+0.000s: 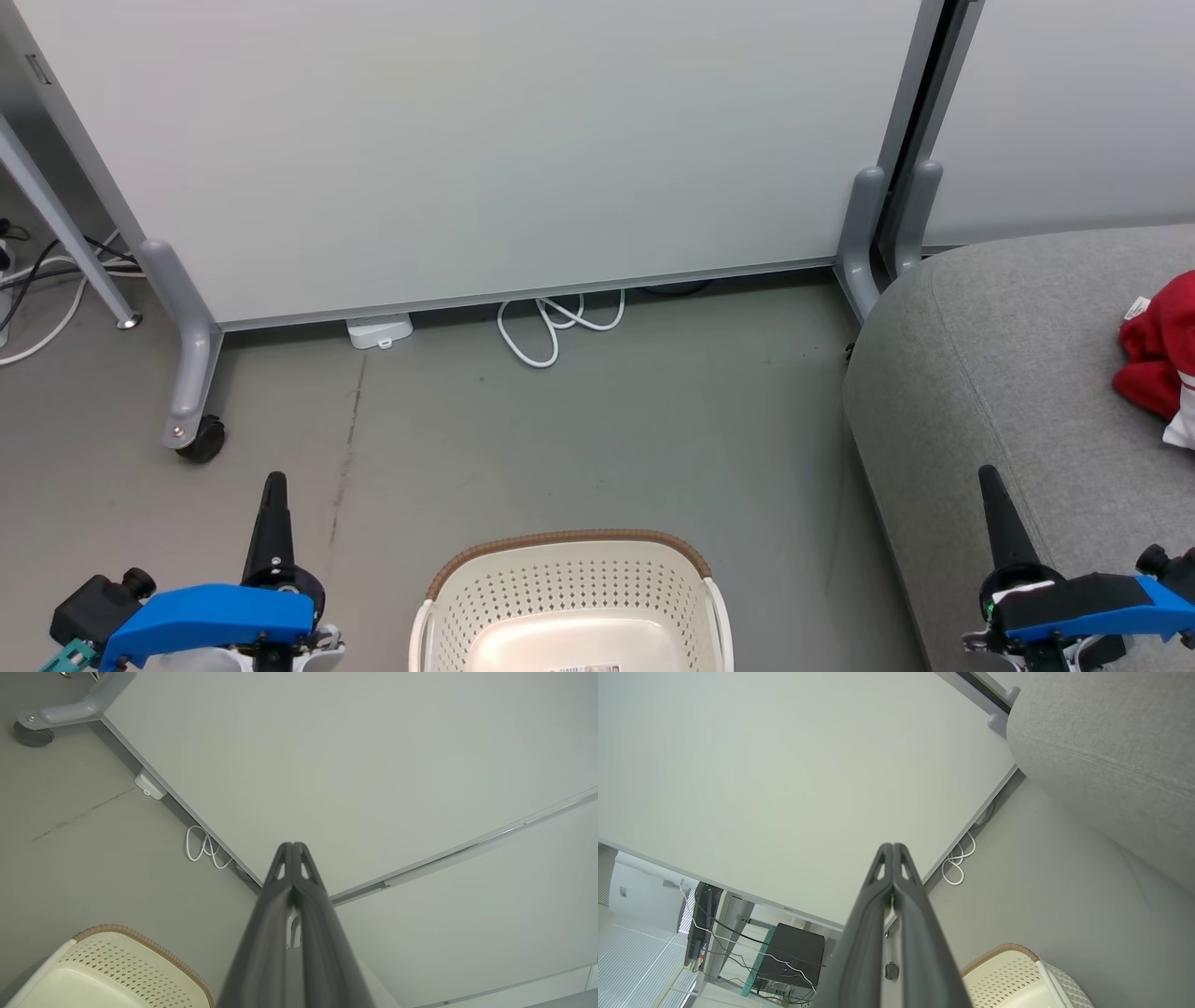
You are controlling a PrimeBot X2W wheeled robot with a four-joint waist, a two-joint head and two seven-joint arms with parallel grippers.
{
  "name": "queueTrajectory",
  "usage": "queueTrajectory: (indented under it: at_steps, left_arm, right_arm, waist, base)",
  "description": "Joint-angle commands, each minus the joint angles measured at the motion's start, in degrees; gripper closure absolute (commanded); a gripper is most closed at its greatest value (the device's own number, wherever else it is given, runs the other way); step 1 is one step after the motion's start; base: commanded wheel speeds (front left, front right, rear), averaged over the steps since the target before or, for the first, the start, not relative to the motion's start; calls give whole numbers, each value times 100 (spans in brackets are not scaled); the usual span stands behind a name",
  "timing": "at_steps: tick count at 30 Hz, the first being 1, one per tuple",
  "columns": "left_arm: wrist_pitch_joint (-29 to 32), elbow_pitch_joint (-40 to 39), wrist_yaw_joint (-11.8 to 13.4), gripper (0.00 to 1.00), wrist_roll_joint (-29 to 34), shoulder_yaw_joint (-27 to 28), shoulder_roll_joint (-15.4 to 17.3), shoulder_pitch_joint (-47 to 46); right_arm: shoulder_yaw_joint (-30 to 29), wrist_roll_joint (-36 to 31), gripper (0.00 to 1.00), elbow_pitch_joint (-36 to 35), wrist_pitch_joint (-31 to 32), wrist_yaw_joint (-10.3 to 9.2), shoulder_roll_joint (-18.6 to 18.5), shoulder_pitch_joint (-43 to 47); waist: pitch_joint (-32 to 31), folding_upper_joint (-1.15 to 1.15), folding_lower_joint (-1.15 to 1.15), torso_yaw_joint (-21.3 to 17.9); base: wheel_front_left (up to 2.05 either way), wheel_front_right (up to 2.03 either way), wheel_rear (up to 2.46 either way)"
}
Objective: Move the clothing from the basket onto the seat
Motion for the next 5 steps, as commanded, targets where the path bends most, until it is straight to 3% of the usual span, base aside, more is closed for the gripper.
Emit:
queueTrajectory:
  at_steps: [1, 5]
  left_arm:
    - [45, -72, -35, 100, -125, 30, 25, -168]
    - [103, -72, -37, 100, -358, 60, 24, -189]
  right_arm:
    - [-18, 151, 100, -73, 37, 2, -32, -134]
    - [-28, 399, 100, -79, 101, 2, -33, -156]
  waist:
    - [2, 0, 0, -2]
    - [10, 0, 0, -10]
  base:
    - [0, 0, 0]
    - [0, 0, 0]
